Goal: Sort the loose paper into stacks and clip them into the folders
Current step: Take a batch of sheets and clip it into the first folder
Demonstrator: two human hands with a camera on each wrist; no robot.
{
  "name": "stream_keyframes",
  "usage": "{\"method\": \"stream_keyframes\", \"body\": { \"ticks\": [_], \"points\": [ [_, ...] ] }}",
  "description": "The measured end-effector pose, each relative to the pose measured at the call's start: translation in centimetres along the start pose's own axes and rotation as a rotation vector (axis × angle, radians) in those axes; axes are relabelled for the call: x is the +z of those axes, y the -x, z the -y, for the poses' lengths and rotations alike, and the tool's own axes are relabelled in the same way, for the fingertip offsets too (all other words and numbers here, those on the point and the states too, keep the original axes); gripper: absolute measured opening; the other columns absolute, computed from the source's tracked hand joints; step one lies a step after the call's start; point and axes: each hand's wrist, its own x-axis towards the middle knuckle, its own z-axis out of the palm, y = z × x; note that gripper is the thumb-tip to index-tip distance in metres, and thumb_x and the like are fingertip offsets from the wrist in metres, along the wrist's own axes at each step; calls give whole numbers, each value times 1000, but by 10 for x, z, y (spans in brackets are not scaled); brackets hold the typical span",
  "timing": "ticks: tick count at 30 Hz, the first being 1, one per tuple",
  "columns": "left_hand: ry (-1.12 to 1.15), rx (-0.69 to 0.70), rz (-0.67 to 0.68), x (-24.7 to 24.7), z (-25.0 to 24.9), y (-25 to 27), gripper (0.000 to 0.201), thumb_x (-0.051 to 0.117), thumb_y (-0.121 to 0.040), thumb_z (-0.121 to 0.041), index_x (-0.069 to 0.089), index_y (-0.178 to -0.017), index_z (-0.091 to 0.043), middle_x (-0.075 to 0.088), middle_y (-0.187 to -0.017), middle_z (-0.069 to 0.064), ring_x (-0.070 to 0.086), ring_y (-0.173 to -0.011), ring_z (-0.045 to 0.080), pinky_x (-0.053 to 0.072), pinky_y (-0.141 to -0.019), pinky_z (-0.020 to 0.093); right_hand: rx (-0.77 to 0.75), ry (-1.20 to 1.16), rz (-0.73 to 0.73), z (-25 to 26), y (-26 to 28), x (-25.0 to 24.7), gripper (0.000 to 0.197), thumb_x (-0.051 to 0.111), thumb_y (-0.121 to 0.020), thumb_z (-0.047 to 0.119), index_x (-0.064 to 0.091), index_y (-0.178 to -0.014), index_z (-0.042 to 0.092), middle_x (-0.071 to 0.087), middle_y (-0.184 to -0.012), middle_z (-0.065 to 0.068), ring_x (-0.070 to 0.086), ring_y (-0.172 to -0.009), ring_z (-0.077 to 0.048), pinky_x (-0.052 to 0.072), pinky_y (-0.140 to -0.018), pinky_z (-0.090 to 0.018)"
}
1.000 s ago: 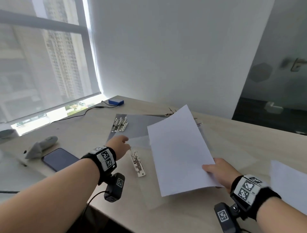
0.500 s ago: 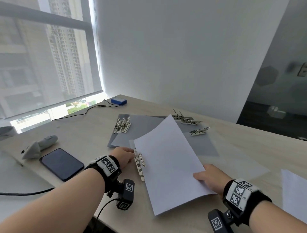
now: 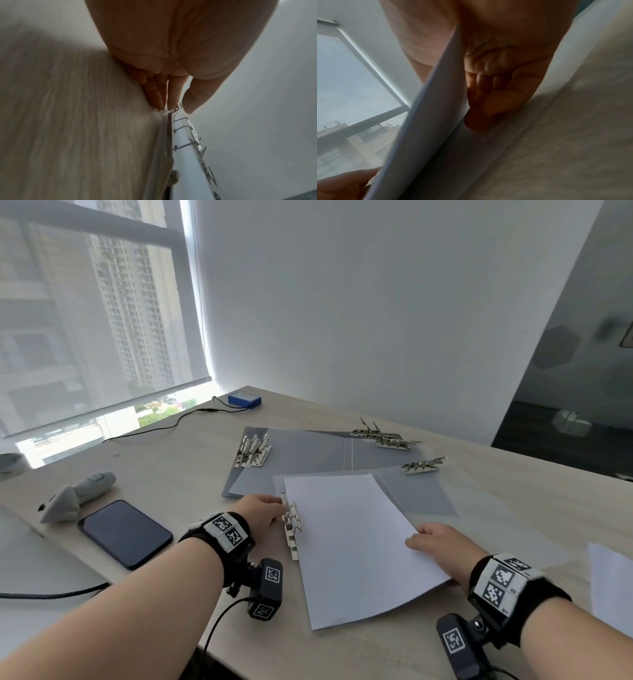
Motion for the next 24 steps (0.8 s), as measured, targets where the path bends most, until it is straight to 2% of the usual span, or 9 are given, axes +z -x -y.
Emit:
{"method": "stream_keyframes", "body": {
  "ticks": [4, 7, 9, 13, 16, 21, 24],
  "points": [
    [-15, 24, 6, -2, 2, 0, 8, 67, -90, -21, 66, -98, -20, 58, -70, -3, 51, -59, 8, 40, -43, 7, 31, 1, -77, -10, -7, -4, 23, 58, -84, -3, 74, -93, 11, 77, -85, -12, 73, -79, -33, 56, -68, -35],
    [-5, 21, 6, -1, 2, -1, 13, 68, -89, -21, 69, -102, -17, 58, -71, -1, 51, -61, 10, 43, -53, 14, 29, -33, -95, -14, -10, -4, 26, 59, -83, -8, 74, -93, 10, 77, -87, -15, 73, -82, -36, 58, -78, -46],
    [5, 14, 8, 0, 4, -3, 16, 69, -88, -22, 70, -103, -16, 59, -71, -1, 52, -62, 12, 43, -59, 19, 22, -59, -91, -16, -10, -3, 26, 59, -85, -10, 73, -94, 8, 77, -88, -16, 72, -80, -34, 57, -80, -46],
    [1, 18, 12, 1, 4, -3, 10, 68, -90, -22, 67, -99, -19, 58, -71, -1, 51, -62, 11, 41, -57, 18, 11, -101, -80, -18, -13, -3, 25, 58, -87, -11, 72, -98, 7, 76, -93, -18, 70, -82, -34, 56, -84, -50],
    [2, 32, 4, 1, 4, -2, 14, 67, -90, -22, 68, -103, -17, 57, -72, 0, 50, -62, 10, 40, -57, 18, 12, -112, -75, -19, -14, -3, 24, 58, -88, -10, 71, -97, 8, 75, -94, -19, 69, -83, -34, 55, -83, -47],
    [26, 43, -1, 2, 4, -2, 20, 67, -89, -19, 68, -109, -14, 55, -70, -1, 48, -61, 10, 40, -58, 18, 9, -159, -63, -20, -15, -2, 25, 56, -91, -10, 69, -94, 11, 74, -89, -15, 68, -76, -30, 55, -71, -35],
    [35, 53, -10, 1, 3, -1, 22, 65, -91, -25, 67, -110, -15, 56, -74, -1, 49, -64, 11, 39, -58, 19, 15, -172, -66, -22, -16, -2, 24, 57, -91, -9, 70, -98, 10, 75, -91, -16, 69, -76, -30, 56, -72, -34]
  ]
}}
